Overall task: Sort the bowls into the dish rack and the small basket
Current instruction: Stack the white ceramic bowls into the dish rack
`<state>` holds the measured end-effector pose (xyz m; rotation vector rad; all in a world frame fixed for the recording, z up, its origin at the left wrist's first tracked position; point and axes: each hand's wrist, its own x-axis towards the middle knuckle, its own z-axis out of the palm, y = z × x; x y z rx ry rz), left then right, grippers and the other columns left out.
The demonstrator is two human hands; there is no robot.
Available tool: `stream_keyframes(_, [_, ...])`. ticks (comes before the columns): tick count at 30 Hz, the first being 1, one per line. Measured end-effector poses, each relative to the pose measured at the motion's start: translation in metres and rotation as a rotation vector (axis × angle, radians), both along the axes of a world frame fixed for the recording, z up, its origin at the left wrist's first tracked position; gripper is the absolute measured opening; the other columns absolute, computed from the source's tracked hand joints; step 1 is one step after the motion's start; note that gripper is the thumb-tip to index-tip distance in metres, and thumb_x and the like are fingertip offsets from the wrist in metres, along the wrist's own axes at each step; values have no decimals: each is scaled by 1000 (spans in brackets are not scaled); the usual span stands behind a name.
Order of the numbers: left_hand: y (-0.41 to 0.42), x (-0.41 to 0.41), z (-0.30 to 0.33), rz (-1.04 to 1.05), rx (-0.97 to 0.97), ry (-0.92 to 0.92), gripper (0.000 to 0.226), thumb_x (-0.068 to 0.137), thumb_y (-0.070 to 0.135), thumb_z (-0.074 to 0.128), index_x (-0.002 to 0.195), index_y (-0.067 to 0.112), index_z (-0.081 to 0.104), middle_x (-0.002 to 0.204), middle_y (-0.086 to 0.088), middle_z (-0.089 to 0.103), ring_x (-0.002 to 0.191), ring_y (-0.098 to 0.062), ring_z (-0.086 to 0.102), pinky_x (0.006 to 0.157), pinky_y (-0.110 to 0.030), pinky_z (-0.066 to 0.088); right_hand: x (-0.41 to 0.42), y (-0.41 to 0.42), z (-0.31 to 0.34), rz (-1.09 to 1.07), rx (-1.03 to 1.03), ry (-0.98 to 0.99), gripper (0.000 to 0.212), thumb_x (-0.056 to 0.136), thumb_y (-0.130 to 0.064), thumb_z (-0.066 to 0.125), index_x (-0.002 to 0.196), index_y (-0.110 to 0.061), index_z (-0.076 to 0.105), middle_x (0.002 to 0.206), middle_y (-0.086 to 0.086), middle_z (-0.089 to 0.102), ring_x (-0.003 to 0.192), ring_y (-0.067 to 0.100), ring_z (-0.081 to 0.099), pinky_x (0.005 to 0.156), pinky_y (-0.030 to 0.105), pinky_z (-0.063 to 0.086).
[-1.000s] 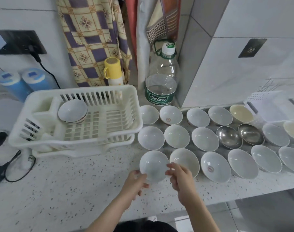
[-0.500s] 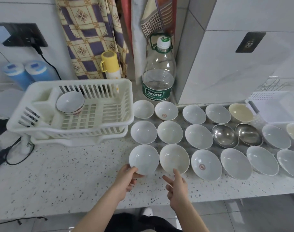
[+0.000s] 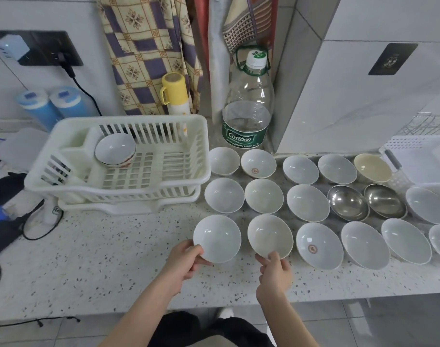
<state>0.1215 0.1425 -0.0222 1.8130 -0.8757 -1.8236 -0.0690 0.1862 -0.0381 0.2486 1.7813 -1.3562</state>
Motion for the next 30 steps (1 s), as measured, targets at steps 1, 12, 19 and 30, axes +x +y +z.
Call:
stream_keyframes(1, [-1,6,4,-12,-12,7,32,88,8,52,116,21,59,79,-15,77,43,-7,37,39,-19,27,4,0,0,-16,-2,8,21,84,-12,51,101,-10,63,82,14,76,53,9,42,55,23,33])
stream_keyframes(12, [-29,94,75,-2,-216,189,31,82,10,57,110,17,68,65,-9,71,44,-11,34,38,-17,27,79,-14,52,-83,-250,175,12,76,-6,49,66,-10,45,68,15,72,45,12,17,39,20,18])
stream_keyframes(19, [-63,170,103,170,-341,195,20,86,7,51,100,12,66,67,-17,72,39,-10,29,36,-17,24,129,-61,109,72,-552,273,38,74,-1,49,47,-25,40,46,-12,35,42,8,17,39,18,15])
stream_keyframes(30, [-120,267,109,328,-482,80,17,88,9,54,101,11,65,79,-20,75,37,-8,26,36,-16,26,202,-157,119,467,-504,394,20,76,-10,54,56,-10,51,60,19,65,39,6,29,40,21,27])
